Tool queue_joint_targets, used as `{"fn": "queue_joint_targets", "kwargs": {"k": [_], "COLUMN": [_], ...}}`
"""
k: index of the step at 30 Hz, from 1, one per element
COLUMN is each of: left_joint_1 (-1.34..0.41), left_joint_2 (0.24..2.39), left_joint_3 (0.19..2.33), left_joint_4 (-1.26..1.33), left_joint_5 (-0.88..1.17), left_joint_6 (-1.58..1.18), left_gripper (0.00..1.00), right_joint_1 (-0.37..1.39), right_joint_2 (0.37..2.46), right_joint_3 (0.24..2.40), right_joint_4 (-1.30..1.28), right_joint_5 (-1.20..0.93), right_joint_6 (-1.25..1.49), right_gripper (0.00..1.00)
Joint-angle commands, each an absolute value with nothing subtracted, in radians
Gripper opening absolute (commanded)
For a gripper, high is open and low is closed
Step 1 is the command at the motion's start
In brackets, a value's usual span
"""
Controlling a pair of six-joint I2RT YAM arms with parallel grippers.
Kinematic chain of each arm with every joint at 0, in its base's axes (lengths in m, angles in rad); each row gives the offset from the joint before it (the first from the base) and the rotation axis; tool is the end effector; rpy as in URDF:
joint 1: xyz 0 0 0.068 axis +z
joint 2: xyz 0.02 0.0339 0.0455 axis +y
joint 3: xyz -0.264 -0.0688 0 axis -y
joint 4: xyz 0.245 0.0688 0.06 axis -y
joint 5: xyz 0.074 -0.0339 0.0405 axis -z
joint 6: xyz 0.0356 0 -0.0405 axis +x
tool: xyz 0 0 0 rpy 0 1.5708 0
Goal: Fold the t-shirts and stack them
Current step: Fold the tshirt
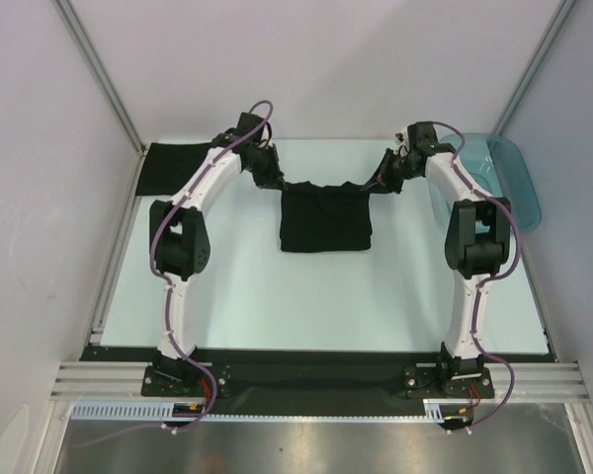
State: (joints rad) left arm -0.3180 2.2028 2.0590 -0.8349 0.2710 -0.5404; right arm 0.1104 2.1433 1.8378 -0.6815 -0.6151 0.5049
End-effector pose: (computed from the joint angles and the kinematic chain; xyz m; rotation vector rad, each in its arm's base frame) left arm 0.4601 -0.1615 0.2609 -0.1836 2.6323 -0.6615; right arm 0.4664 0.0724 0.2329 0.2650 2.5865 1.0190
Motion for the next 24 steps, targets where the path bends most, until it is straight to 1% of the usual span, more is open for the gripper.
{"fn": "queue_joint_targets", "kwargs": {"k": [1, 4, 13, 17, 19, 24], "left_joint_1": [-0.304, -0.302, -0.296, -0.282, -0.275, -0.261], "left_joint_2": [2.243, 2.279, 2.408, 2.436, 2.448, 2.505], "left_joint_3": [2.112, 2.117, 2.230, 2.243, 2.246, 2.299], "left_joint_4": [-0.743, -0.687, -0.620, -0.580, -0.558, -0.514], "left_joint_5": [0.363, 0.402, 0.433, 0.430, 0.431, 0.434], "left_joint_6": [-0.535, -0.552, -0.589, -0.615, -0.626, -0.673], "left_gripper": [0.01, 0.04, 0.05, 0.04, 0.01, 0.01], "right_joint_1": [0.101, 0.094, 0.066, 0.049, 0.043, 0.029], "right_joint_2": [2.187, 2.220, 2.306, 2.342, 2.370, 2.433], "right_joint_3": [1.902, 1.910, 1.970, 1.997, 2.032, 2.111], "right_joint_4": [-0.641, -0.614, -0.569, -0.538, -0.535, -0.531], "right_joint_5": [-0.660, -0.660, -0.667, -0.670, -0.667, -0.658], "right_joint_6": [0.522, 0.538, 0.554, 0.572, 0.586, 0.612], "right_gripper": [0.00, 0.00, 0.00, 0.00, 0.00, 0.00]}}
